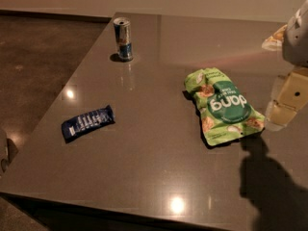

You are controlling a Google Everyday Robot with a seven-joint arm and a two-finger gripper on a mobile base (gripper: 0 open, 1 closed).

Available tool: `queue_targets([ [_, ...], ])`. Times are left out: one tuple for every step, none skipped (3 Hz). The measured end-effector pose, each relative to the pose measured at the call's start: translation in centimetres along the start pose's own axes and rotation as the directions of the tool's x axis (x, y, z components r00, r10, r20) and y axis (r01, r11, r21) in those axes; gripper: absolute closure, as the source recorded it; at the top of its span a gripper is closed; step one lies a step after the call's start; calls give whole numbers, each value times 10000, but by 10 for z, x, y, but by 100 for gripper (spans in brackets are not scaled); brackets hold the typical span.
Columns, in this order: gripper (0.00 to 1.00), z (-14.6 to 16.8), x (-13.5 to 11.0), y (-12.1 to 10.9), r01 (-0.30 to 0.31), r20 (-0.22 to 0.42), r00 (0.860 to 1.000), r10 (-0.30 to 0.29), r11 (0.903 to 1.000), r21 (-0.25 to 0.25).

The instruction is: Move rxbar blueberry near redbull can

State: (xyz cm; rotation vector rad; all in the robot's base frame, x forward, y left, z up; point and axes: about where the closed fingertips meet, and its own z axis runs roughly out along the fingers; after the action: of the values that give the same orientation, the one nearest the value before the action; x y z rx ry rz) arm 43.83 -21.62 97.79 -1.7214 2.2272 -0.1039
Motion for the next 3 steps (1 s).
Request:
queue_targets([
  [0,-1,-6,-2,141,107,9998,-141,9999,-32],
  [0,3,-38,-8,803,573,9952,-792,9966,-166],
  [0,16,-83,-16,1448,1032,9847,-1404,9888,-367],
])
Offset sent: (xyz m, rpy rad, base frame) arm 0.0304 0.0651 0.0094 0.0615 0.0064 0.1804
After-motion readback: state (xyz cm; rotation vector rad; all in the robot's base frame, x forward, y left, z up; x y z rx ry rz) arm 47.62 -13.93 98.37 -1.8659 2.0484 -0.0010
